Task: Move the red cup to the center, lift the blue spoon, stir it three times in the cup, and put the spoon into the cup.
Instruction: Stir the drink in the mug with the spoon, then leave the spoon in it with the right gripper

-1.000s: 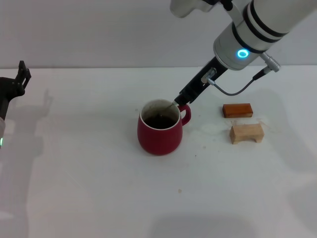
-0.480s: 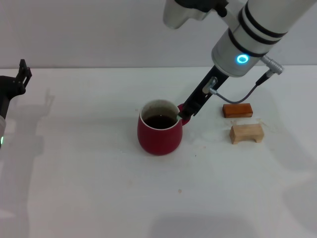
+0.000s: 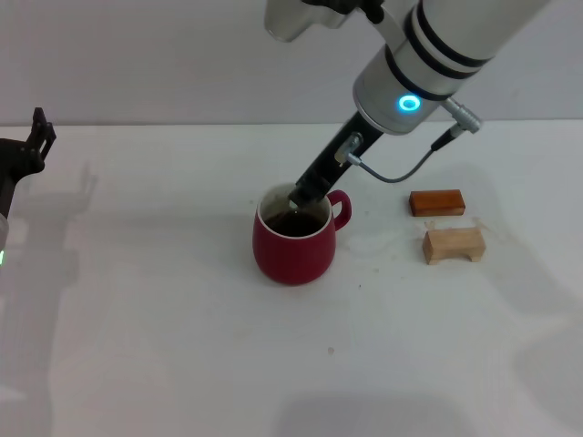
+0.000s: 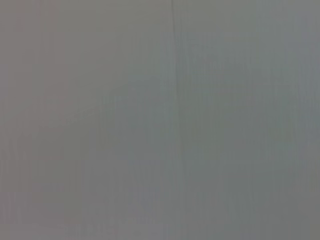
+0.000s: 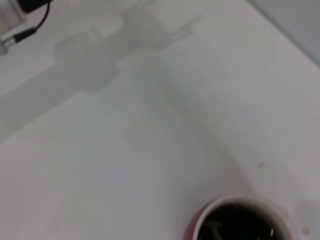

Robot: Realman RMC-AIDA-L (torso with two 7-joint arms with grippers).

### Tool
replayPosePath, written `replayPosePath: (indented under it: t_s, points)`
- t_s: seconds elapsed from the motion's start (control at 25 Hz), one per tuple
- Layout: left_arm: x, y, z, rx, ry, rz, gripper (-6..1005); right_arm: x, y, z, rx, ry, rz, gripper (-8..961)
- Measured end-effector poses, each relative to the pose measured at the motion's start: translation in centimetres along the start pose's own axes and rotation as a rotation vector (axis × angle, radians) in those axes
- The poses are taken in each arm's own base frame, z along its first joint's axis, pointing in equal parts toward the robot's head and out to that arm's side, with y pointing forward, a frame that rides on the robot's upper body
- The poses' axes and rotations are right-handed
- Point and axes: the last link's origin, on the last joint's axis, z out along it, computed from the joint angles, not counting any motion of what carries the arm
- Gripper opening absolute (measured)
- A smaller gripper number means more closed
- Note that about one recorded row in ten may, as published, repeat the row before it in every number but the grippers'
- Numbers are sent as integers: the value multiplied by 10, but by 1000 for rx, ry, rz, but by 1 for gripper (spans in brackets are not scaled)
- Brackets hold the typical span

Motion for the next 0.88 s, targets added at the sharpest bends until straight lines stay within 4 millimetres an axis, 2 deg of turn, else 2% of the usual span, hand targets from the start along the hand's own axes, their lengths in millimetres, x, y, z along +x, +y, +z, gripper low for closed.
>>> replayPosePath:
  t_s: [0.48, 0.68, 0.88]
  points:
    - [0, 0, 0, 0, 0, 0, 854, 0, -18, -2, 116, 26, 10, 279]
    - [1, 1, 0, -2, 2, -1, 854, 7, -16, -3, 98, 75, 13, 281]
    - [1, 1, 1, -2, 2, -1, 854, 6, -3, -2, 33, 90, -6, 283]
